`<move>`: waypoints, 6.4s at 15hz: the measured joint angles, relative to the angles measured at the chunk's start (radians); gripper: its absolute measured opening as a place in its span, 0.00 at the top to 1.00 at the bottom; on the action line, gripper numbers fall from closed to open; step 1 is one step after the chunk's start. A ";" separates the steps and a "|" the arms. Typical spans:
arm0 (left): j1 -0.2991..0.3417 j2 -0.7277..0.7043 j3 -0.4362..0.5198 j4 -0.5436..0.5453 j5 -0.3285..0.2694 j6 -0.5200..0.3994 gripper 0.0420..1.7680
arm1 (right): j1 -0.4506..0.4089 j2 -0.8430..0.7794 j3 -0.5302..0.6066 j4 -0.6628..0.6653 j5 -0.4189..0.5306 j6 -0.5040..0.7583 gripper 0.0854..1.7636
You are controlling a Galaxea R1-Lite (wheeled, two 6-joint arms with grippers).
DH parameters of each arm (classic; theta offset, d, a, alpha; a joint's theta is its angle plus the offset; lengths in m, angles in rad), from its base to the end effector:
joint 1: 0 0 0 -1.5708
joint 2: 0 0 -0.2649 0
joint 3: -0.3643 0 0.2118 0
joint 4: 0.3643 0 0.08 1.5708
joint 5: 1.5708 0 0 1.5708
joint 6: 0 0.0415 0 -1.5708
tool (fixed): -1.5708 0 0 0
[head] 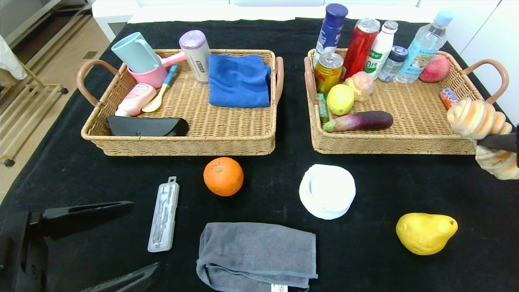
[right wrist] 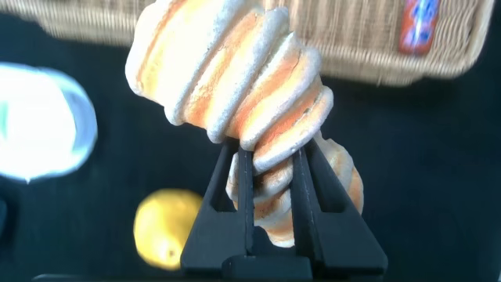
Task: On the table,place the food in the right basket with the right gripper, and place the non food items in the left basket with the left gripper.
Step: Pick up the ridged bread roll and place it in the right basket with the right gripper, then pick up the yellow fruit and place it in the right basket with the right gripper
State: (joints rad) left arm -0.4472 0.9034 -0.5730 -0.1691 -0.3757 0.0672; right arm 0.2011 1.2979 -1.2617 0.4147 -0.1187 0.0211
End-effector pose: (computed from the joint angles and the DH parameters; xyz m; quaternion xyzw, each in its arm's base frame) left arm 0.1420 -0.0850 0.1962 0.0336 0.0671 -0.4011 0.9130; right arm 0.2344 0.0428 0.2705 -0.0253 0.2211 0.0378 0.9742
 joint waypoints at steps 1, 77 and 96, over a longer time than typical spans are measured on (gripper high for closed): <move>0.000 0.000 -0.008 0.000 0.001 0.001 0.03 | -0.005 0.028 -0.039 -0.001 -0.001 0.010 0.82; 0.003 0.046 -0.050 -0.004 0.002 0.086 0.03 | 0.351 0.199 0.152 0.241 -0.140 0.636 0.04; 0.002 0.043 -0.045 -0.004 0.002 0.095 0.03 | 0.347 0.232 0.171 0.209 -0.141 0.632 0.03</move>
State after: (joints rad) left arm -0.4449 0.9466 -0.6181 -0.1736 -0.3738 0.1621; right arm 0.5479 1.5302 -1.0906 0.6234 -0.2598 0.6528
